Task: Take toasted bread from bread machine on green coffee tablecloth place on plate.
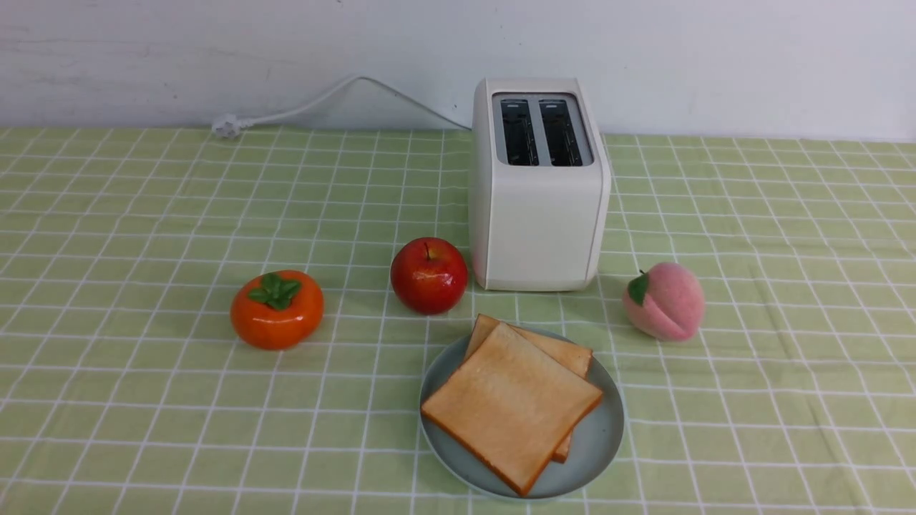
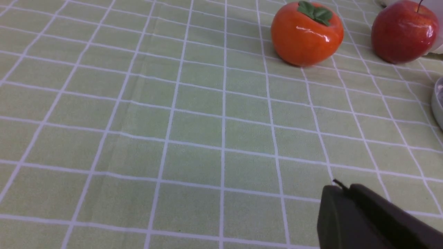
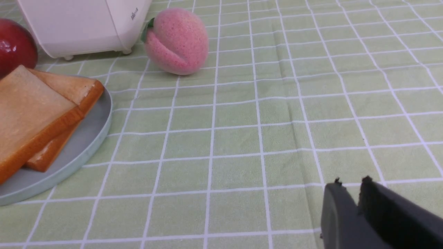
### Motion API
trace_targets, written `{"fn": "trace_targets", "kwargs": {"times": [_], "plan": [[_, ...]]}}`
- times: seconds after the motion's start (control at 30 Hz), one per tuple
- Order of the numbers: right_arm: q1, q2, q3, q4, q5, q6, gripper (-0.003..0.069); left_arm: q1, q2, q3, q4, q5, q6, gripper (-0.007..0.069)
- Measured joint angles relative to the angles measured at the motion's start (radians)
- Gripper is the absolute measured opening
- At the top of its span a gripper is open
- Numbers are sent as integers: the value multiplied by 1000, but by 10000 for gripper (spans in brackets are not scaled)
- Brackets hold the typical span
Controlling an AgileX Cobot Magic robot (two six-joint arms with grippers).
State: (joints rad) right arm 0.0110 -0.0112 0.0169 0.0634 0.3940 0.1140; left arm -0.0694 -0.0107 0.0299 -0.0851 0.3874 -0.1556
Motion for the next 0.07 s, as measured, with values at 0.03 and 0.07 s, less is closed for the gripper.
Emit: {"fn": "trace_targets", "kwargs": {"times": [0.03, 0.07], "plan": [[0, 0, 0, 0, 0, 0, 98, 0, 0, 0, 0, 0, 0, 19], [0, 0, 0, 0, 0, 0, 98, 0, 0, 0, 0, 0, 0, 19]]}}
